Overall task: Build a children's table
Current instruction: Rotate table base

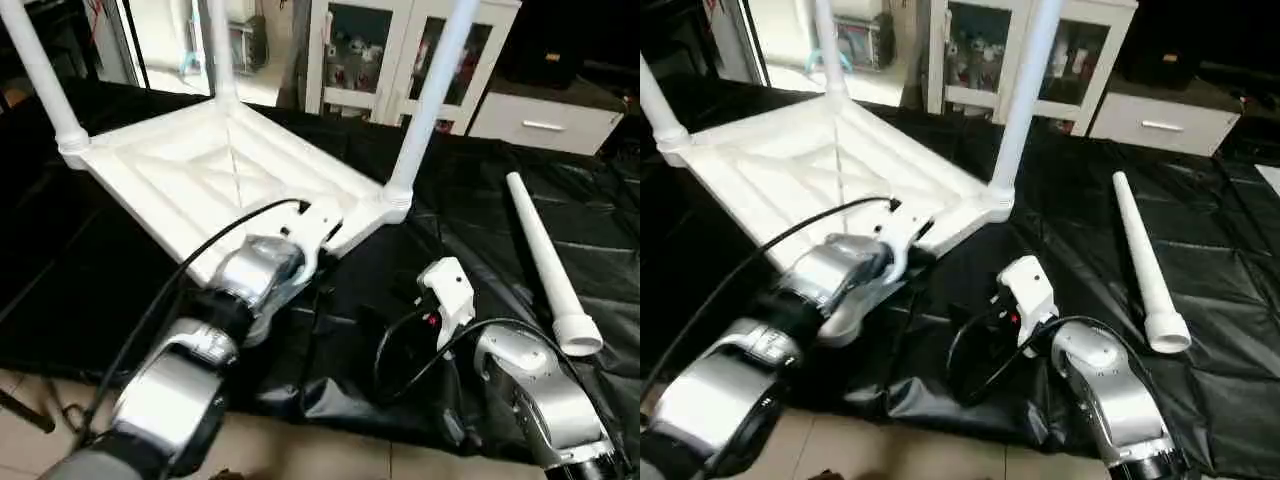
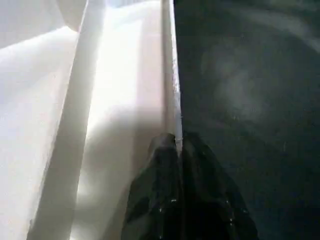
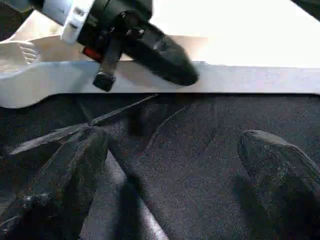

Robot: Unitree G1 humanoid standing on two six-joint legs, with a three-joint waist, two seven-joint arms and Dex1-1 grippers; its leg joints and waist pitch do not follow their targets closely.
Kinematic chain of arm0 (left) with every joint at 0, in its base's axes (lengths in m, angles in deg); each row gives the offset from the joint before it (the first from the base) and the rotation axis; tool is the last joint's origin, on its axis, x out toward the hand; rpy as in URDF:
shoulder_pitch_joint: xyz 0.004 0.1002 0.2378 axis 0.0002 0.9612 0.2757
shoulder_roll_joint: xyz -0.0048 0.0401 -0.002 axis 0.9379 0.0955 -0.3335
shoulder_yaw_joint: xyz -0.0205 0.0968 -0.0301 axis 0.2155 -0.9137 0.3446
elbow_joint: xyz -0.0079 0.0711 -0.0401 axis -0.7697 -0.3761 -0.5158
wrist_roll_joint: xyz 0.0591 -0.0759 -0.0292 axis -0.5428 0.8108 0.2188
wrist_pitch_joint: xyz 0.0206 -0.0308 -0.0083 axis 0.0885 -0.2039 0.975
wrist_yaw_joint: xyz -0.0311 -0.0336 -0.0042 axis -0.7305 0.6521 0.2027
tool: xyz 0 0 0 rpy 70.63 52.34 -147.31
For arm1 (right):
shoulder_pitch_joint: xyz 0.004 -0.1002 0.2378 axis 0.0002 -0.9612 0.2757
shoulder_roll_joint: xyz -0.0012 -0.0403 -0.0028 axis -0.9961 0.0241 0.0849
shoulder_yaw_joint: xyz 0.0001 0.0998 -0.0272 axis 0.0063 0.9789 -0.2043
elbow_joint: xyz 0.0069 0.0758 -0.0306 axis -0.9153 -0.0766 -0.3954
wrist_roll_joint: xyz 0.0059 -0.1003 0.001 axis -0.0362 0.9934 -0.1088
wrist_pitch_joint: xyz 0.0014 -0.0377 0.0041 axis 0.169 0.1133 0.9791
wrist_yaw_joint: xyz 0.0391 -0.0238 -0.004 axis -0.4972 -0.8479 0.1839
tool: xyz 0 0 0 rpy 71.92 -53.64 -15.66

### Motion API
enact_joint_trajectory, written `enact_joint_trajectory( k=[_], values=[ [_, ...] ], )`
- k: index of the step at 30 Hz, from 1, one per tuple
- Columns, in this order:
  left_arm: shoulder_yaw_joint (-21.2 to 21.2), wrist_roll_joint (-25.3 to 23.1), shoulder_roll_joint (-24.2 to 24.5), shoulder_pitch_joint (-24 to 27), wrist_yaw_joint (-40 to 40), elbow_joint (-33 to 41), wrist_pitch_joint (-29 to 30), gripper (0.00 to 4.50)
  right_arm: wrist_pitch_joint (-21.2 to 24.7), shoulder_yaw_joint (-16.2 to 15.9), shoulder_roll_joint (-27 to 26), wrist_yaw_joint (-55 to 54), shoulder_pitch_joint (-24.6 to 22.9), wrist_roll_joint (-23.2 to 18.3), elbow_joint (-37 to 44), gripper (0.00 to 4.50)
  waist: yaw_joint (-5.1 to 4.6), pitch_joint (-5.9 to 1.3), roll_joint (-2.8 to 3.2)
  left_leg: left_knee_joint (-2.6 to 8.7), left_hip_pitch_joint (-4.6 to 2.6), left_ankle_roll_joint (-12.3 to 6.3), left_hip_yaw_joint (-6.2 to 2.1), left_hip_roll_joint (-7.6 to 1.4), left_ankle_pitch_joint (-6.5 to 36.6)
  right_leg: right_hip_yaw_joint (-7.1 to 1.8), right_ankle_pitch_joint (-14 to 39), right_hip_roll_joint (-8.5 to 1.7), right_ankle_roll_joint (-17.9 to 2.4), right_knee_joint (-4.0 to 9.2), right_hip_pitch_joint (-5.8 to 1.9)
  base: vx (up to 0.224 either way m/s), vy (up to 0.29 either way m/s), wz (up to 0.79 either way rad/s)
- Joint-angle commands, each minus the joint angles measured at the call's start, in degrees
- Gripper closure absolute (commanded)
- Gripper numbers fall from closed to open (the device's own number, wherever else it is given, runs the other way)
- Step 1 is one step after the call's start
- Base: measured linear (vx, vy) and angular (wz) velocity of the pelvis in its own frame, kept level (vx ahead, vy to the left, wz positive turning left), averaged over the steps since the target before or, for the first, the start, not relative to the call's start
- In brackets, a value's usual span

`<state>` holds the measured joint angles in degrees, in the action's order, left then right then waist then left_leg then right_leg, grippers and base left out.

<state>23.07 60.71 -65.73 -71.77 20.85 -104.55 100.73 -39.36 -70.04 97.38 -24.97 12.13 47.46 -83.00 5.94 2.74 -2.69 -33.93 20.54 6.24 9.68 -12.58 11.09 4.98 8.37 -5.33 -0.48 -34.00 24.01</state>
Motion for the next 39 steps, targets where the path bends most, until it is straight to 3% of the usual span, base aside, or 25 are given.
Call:
enact_joint_trajectory(
  k=[1, 4, 6, 9, 10, 11, 14, 16, 18, 19, 20, 21, 22, 25, 27, 28, 30, 34, 36, 39],
  values=[
    [2.06, 2.95, -2.45, -2.19, 0.06, 0.79, -5.38, 4.04, -0.42, -0.07, 0.58, -0.46, 0.02, 0.55, -0.41, 0.0, 0.27, -4.44, -0.37, 3.26, 0.22, -4.85, 0.3, 0.07, 4.64, -2.23, 6.0, -2.3, -10.76, 2.91, -4.06, 0.054, 0.008, 0.03],
    [2.33, 2.65, -3.1, -3.04, 0.24, -1.49, -6.57, 3.9, -0.5, -0.15, 0.65, -0.45, -0.04, 0.62, -0.49, 0.0, 0.84, -4.55, -0.26, 3.01, 0.0, -6.7, 0.4, -0.06, 2.27, -2.34, -0.5, -2.35, -14.02, 2.17, -4.01, 0.036, 0.005, 0.02],
    [2.73, 2.28, -3.36, -3.5, 0.87, -2.98, -7.71, 3.57, -0.62, -0.22, 0.69, -0.4, -0.03, 0.75, -0.68, 0.0, 0.9, -4.32, -0.39, 3.09, 0.01, -6.92, 0.49, -0.08, 3.8, -2.26, 1.14, -2.41, -14.06, 2.37, -4.09, 0.0, 0.0, 0.0],
    [4.29, 2.33, -3.37, -3.99, 0.35, -4.23, -11.23, 3.5, -0.71, -0.32, 0.58, -0.16, 0.19, 1.11, -1.01, 0.0, 0.62, -3.59, -0.49, 3.6, -0.06, -5.47, 0.6, -0.04, 9.45, -2.1, 11.2, -2.55, -11.3, 3.76, -4.0, 0.0, 0.0, 0.0],
    [4.29, 2.33, -3.37, -3.99, 0.35, -4.23, -11.23, 3.47, -0.71, -0.32, 0.58, -0.16, 0.19, 1.11, -1.01, 0.0, 0.54, -3.52, -0.57, 3.69, -0.07, -4.55, 0.54, 0.03, 11.26, -2.02, 16.29, -2.69, -9.15, 4.32, -4.08, 0.0, 0.0, 0.0],
    [4.85, 2.54, -3.4, -4.05, 0.43, -4.21, -12.29, 3.37, -0.72, -0.33, 0.55, -0.12, 0.25, 1.14, -1.07, 0.0, 0.5, -3.6, -0.52, 3.82, -0.08, -3.8, 0.36, -0.08, 11.47, -2.02, 18.12, -2.73, -7.99, 4.42, -4.03, 0.0, 0.0, 0.0],
    [7.83, 6.2, -1.87, -3.6, -3.26, -0.34, -14.28, 3.1, -0.81, -0.46, 0.51, -0.07, 0.58, 1.09, -1.12, 0.0, 0.54, -3.58, -0.78, 3.86, -0.15, -3.25, 0.38, -0.11, 11.65, -2.03, 18.48, -2.77, -7.69, 4.48, -3.84, 0.0, 0.0, 0.0],
    [7.86, 7.13, -0.84, -2.75, -5.73, 2.32, -14.48, 3.1, -0.84, -0.45, 0.47, -0.09, 0.57, 1.03, -0.9, 0.0, 0.46, -3.59, -0.56, 3.99, 0.08, -2.95, 0.27, -0.28, 11.43, -2.08, 17.29, -2.76, -8.33, 4.15, -3.85, 0.0, 0.0, 0.0],
    [5.91, 8.4, 3.25, 1.38, -13.53, 12.37, -12.43, 3.1, -0.71, -0.2, 0.46, 0.34, 0.47, 0.36, -0.03, 0.0, 0.31, -3.57, -0.45, 4.06, 0.05, -2.84, 0.29, -0.4, 11.38, -2.15, 16.12, -2.73, -8.91, 3.99, -3.75, 0.0, 0.0, 0.0],
    [4.21, 9.42, 6.74, 4.78, -19.14, 19.73, -10.41, 3.1, -0.63, -0.09, 0.54, 0.85, 0.3, -0.17, 0.7, 0.0, 0.4, -3.58, -0.37, 4.33, -0.11, -2.5, 0.07, -0.94, 10.89, -2.26, 14.57, -3.17, -10.01, 3.41, -3.93, 0.0, 0.0, 0.0],
    [3.47, 9.85, 8.34, 6.33, -21.71, 22.95, -9.55, 3.1, -0.6, -0.04, 0.57, 1.11, 0.21, -0.39, 1.04, 0.0, 0.12, -3.52, -0.34, 4.48, 0.29, -2.45, 0.06, -0.92, 10.55, -2.33, 14.42, -3.17, -10.07, 3.27, -4.09, 0.0, 0.0, 0.0],
    [1.41, 10.66, 13.51, 10.11, -27.18, 30.3, -6.08, 3.1, -0.48, -0.09, 0.7, 1.91, 0.0, -0.97, 1.84, 0.0, -0.13, -3.68, -0.14, 4.32, -0.22, -2.14, 0.27, -0.85, 10.55, -2.37, 13.41, -2.85, -10.25, 3.17, -3.67, 0.0, 0.0, 0.0],
    [0.43, 10.95, 16.3, 11.97, -29.72, 33.64, -4.32, 3.1, -0.44, -0.14, 0.75, 2.36, -0.11, -1.21, 2.19, 0.0, -0.59, -3.89, 0.11, 4.4, -0.11, -1.86, 0.22, -1.02, 8.99, -2.51, 10.51, -2.73, -10.83, 2.41, -3.86, 0.0, 0.0, 0.0],
    [-1.11, 11.09, 23.31, 16.3, -34.82, 39.86, -2.62, 3.1, -0.51, -0.33, 0.81, 2.87, -0.2, -1.44, 2.59, 0.0, -0.92, -3.71, 0.58, 4.36, -0.73, -1.46, 0.56, -0.84, 9.02, -2.61, 8.61, -2.25, -11.61, 2.27, -3.28, 0.0, 0.0, 0.0],
    [-1.08, 9.79, 34.25, 22.52, -40.45, 45.69, -2.12, 3.1, -0.76, -0.84, 0.7, 3.33, 0.01, -1.41, 2.51, 0.0, -1.27, -3.32, 0.47, 4.68, -0.69, -0.92, 0.67, -0.75, 11.51, -2.62, 11.4, -2.01, -10.89, 2.6, -3.17, 0.0, 0.0, 0.0],
    [-0.91, 9.29, 36.51, 23.91, -41.71, 47.12, -2.41, 3.1, -0.75, -0.95, 0.65, 3.37, 0.07, -1.42, 2.45, 0.0, -1.35, -3.16, 0.75, 4.95, -0.72, -0.24, 0.52, -0.81, 13.18, -2.67, 13.54, -2.1, -10.05, 2.71, -3.14, 0.0, 0.0, 0.0],
    [-0.48, 8.57, 40.71, 26.03, -43.85, 49.14, -1.78, 3.1, -0.67, -1.26, 0.65, 3.71, 0.1, -1.52, 2.48, 0.0, -1.46, -2.94, 0.76, 5.05, -1.12, 0.63, 0.49, -0.68, 16.09, -2.68, 17.64, -2.05, -8.75, 3.16, -2.76, 0.0, 0.0, 0.0],
    [0.16, 7.81, 44.89, 27.68, -44.68, 51.12, -0.46, 3.1, -0.48, -1.73, 0.82, 4.78, -0.22, -1.93, 3.1, 0.0, -1.15, -2.72, 0.88, 5.15, -1.82, 1.56, 0.59, -0.72, 19.52, -2.93, 20.05, -1.94, -8.38, 3.59, -1.97, 0.0, 0.0, 0.0],
    [-0.57, 5.97, 48.42, 28.28, -44.58, 51.18, 1.01, 3.1, -0.3, -2.21, 1.25, 6.34, -0.87, -2.47, 4.09, 0.0, -1.23, -2.66, 0.59, 5.24, -1.24, 1.77, 0.4, -0.55, 19.69, -3.24, 21.13, -1.92, -7.6, 3.42, -2.34, 0.0, 0.0, 0.0],
    [-2.58, 2.4, 47.43, 27.77, -40.23, 48.61, -0.2, 3.1, -0.5, -2.49, 1.44, 6.43, -1.06, -2.38, 4.19, 0.0, -1.42, -2.59, 0.64, 5.33, -1.02, 1.56, 0.16, -0.39, 19.95, -3.29, 24.77, -2.01, -5.66, 3.87, -2.33, 0.0, 0.0, 0.0]
  ],
)
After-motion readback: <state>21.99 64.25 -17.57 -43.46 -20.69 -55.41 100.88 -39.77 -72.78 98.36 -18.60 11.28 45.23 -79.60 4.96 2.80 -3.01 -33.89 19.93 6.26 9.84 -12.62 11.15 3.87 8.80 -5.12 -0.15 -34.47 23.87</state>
